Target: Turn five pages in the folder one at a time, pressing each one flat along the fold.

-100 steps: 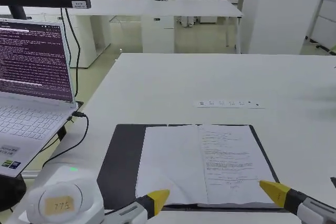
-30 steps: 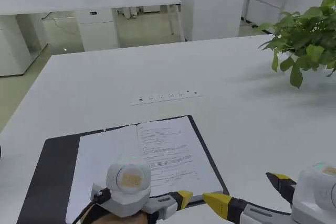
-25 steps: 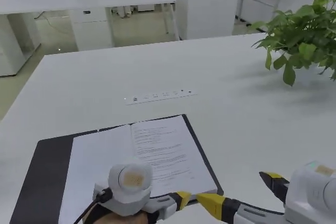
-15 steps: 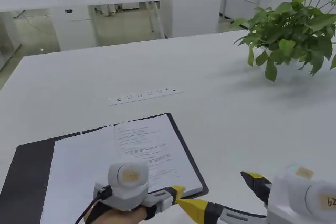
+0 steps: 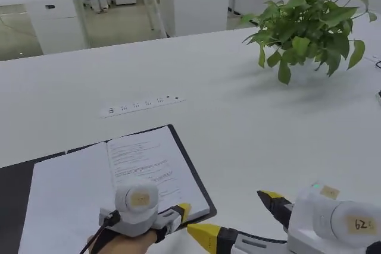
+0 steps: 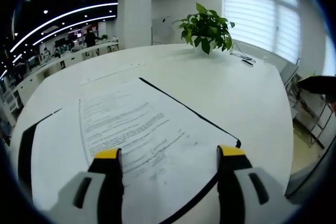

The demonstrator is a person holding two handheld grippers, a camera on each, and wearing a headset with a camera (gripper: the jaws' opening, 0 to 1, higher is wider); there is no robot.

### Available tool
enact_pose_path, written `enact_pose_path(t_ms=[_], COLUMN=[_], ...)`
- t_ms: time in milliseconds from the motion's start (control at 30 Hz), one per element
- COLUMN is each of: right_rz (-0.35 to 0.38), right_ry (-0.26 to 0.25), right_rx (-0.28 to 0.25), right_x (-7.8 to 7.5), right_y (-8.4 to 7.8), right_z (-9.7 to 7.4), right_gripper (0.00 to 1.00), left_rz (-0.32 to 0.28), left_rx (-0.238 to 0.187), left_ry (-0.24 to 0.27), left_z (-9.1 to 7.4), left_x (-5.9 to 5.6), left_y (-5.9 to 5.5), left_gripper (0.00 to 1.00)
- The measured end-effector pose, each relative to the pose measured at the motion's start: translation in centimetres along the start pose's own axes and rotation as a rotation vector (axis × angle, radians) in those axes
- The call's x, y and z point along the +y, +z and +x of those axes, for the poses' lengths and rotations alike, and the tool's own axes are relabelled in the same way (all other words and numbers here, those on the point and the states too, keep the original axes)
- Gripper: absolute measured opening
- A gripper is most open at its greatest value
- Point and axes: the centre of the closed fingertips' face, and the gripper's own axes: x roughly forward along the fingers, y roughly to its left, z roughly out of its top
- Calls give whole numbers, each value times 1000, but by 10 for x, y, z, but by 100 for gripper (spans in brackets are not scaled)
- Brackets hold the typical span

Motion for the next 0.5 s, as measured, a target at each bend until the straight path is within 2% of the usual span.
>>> enact_pose_path(t_ms=[100, 133, 500], right_rz=[-2, -5, 0], right_ry=[-3, -1, -9], right_rx=[10, 8, 27], right_x=[-1, -1, -3], right_y=[-2, -2, -8], right_z=[-1, -1, -3], right_gripper=[99, 99, 98], left_rz=[14, 40, 43], left_rx=[8, -2, -74], left_ry=[8, 20, 27], left_z=[4, 3, 2], left_x=[-1, 0, -1], left_y=[-5, -5, -8], left_gripper=[68, 68, 65])
